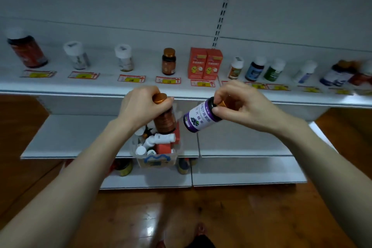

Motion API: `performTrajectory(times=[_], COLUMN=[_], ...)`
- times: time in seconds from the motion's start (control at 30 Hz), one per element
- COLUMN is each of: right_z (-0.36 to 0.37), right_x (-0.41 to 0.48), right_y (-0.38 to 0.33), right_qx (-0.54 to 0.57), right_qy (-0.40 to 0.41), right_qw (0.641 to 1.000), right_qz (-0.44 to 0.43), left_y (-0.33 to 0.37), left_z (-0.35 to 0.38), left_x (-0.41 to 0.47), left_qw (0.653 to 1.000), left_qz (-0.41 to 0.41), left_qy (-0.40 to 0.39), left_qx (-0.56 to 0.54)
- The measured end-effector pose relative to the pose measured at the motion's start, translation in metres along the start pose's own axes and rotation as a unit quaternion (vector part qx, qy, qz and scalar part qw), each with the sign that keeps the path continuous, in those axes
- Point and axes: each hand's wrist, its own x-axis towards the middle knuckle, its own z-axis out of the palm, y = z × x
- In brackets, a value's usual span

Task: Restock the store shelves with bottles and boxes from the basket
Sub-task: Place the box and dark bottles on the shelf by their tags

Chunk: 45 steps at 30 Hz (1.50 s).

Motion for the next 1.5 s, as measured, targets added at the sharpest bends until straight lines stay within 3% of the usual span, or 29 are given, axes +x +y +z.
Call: performTrajectory(times=[0.23,0.4,0.57,0.8,1.17,1.5], right_z=[-0.051,-0.107,-0.166,-0.237,-0.317,-0.380], right_x=[-0.078,-0.155,-0.227,-0.285,-0.244,-0.155], right_y=[0.054,0.110,0.175,0.251,0.367,0.440], right_qx=[-0.083,-0.132,-0.157,-0.163,-0.150,-0.121], right_qy=[0.089,0.090,0.073,0.125,0.199,0.202], right_qw=[0.983,0.958,0.948,0.933,0.933,0.952], right_qz=[0.134,0.237,0.267,0.295,0.260,0.194], left_y=[0.083,0.168,0.263,0.364,0.437,0.468], left_z=[0.071,0.135,0.197,0.256,0.320,0.324], left_x=[0.012,0.021,0.030,0.044,0.107,0.163], left_qw=[0.994,0.985,0.978,0.975,0.960,0.966], left_qz=[0.095,0.150,0.185,0.195,0.269,0.253], left_qy=[-0.042,-0.083,-0.100,-0.101,-0.068,-0.020], left_qx=[0.022,-0.006,0.008,0.032,0.033,0.048])
